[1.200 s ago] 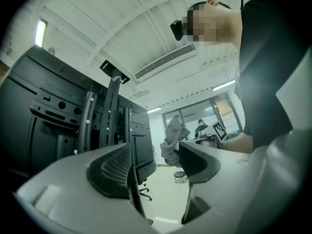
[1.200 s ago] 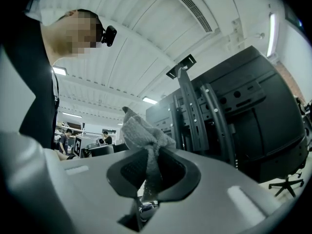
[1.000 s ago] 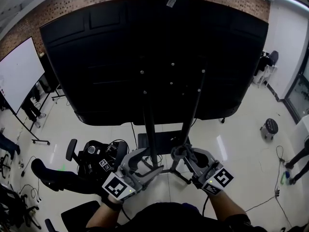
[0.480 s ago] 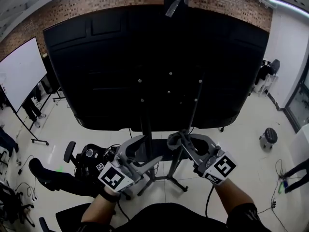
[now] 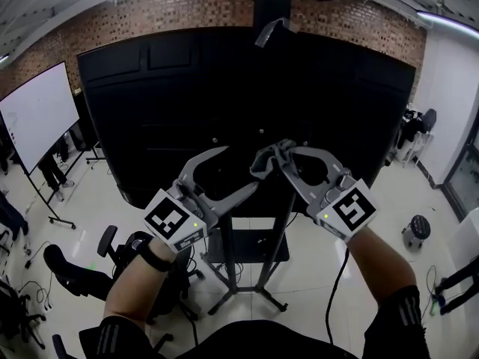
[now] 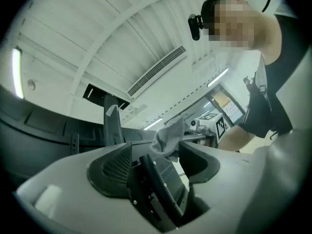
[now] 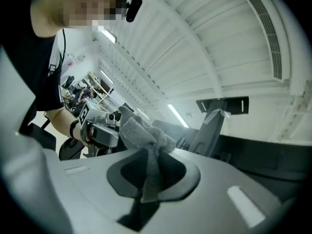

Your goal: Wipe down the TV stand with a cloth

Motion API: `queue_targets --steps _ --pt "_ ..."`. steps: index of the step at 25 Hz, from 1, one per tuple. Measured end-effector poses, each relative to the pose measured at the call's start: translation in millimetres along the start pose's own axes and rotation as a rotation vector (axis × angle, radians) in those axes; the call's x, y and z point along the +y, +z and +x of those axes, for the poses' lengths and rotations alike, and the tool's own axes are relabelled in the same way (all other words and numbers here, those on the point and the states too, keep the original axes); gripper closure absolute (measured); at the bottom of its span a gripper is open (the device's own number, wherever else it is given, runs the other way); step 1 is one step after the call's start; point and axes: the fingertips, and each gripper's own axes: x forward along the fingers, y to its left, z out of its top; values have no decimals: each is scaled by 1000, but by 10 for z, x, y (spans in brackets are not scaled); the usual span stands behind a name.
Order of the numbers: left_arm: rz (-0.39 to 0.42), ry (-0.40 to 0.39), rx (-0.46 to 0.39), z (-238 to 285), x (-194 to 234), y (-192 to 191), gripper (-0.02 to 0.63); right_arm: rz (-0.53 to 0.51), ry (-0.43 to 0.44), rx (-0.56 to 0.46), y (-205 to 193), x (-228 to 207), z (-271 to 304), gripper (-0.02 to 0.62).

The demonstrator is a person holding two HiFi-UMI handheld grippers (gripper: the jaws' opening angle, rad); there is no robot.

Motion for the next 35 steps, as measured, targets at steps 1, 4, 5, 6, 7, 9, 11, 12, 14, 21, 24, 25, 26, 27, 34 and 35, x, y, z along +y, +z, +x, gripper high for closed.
queue_targets --steps 1,4,5,6,7,9,11,12,14,21,24,25,26,27,34,35 --pt "31 4 -1 66 79 73 281 -25 -9 -2 51 -146 58 560" --pt "73 30 -21 262 371 317 298 -47 -31 1 207 -562 231 560" --pt "74 36 -24 332 467 393 298 -57 -39 9 261 -688 287 560" --pt "77 37 -26 401 553 468 298 -69 -48 18 316 -808 344 560" --pt "84 34 -27 464 632 547 298 -80 -56 29 373 -924 404 560" --pt "103 35 -35 565 786 723 298 -84 -72 47 497 -1133 530 560" --pt "116 38 -45 645 917 903 298 -82 -88 54 638 -1314 647 560" --pt "126 35 -48 692 966 980 298 -86 -97 55 710 -1399 699 560" --pt "159 27 -54 807 1053 1109 298 -108 -118 60 846 -1573 789 560" --pt "219 57 -63 1096 1418 1518 298 -231 -221 79 1284 -2157 1095 560" --pt "227 78 -71 1159 1555 1665 298 -277 -270 92 1443 -2377 1186 560" --pt "229 84 -72 1178 1584 1695 298 -296 -285 100 1480 -2439 1211 560" --pt "234 88 -71 1196 1604 1709 298 -321 -300 113 1504 -2492 1236 560" --pt "240 91 -68 1214 1616 1710 298 -354 -312 130 1516 -2531 1262 560" --pt "237 89 -37 1227 1569 1548 298 -534 -319 224 1403 -2472 1388 560" --pt "235 84 -33 1213 1538 1506 298 -539 -310 232 1365 -2430 1391 561"
